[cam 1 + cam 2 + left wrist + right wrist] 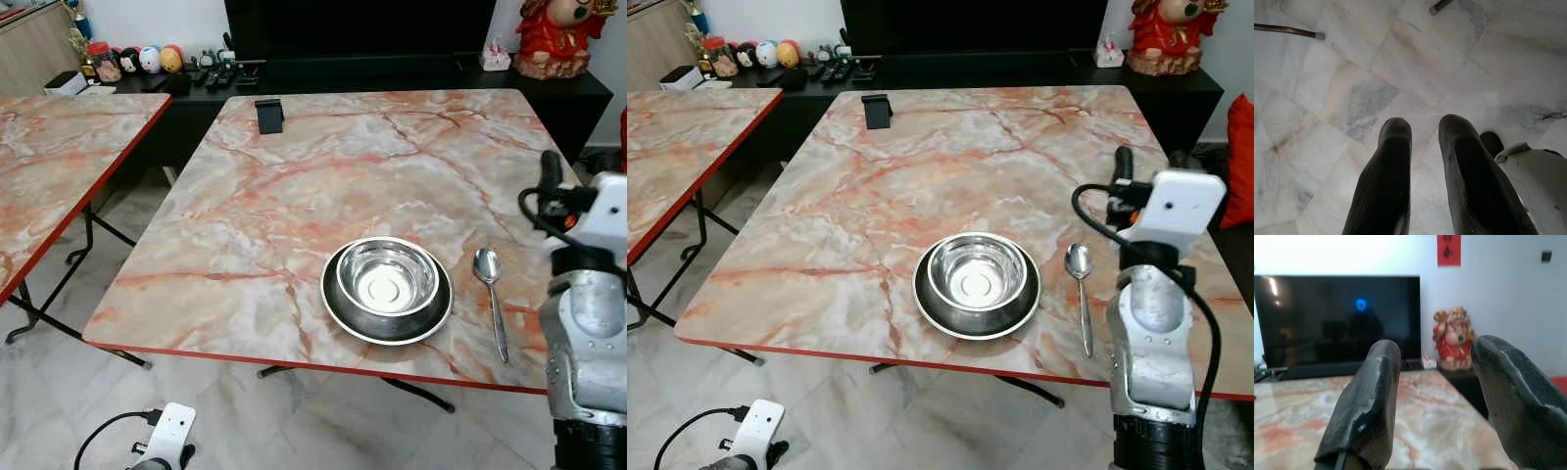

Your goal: Setting the table

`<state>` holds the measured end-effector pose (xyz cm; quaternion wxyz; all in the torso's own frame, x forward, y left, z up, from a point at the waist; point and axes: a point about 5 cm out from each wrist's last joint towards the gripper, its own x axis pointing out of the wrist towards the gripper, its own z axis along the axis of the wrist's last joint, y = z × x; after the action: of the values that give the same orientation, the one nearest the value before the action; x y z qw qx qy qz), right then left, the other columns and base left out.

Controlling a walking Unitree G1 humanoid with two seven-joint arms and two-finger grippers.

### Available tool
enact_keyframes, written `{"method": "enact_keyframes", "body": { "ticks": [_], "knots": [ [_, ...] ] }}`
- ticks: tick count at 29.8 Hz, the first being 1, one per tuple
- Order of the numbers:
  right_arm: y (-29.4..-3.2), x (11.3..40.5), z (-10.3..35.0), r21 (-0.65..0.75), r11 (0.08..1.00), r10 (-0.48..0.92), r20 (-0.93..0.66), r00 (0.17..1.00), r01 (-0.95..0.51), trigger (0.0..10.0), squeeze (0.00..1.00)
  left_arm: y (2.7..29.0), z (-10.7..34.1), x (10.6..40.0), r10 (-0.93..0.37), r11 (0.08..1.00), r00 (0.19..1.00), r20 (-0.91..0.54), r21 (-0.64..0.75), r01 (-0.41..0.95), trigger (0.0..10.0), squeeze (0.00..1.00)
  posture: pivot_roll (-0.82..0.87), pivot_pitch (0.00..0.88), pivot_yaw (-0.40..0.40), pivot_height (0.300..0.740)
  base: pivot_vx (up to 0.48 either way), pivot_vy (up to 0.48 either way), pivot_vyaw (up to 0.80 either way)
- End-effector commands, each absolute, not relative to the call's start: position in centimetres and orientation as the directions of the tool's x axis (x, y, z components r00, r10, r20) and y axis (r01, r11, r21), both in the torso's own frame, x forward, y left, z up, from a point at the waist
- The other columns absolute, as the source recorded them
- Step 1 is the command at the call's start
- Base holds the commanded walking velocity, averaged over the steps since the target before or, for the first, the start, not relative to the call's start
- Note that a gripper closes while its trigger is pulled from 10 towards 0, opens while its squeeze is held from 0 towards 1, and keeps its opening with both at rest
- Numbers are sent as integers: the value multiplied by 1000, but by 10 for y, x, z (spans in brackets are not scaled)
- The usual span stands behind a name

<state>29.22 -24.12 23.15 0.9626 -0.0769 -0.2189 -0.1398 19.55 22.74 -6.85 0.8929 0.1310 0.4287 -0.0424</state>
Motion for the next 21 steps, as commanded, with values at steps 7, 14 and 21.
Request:
{"method": "enact_keyframes", "body": {
  "ticks": [7, 14, 21],
  "knots": [
    [-222, 293, 230, -107, 967, -156, 471, 868, 232, 10000, 0, 240, -66, 193, 65, 962, 630, -774, 216, 166, 10000, 0, -42, 0, 87, 724, 0, 0, 0],
    [-211, 291, 215, -86, 976, -143, 432, 891, 199, 10000, 0, 239, -67, 193, 66, 963, 635, -769, 216, 162, 10000, 0, -45, 0, 86, 724, 0, 0, 0],
    [-211, 274, 165, -112, 973, -159, 300, 941, 200, 10000, 0, 244, -67, 190, 79, 972, 637, -767, 200, 121, 10000, 0, -51, 0, 88, 724, 0, 0, 0]
  ]
}}
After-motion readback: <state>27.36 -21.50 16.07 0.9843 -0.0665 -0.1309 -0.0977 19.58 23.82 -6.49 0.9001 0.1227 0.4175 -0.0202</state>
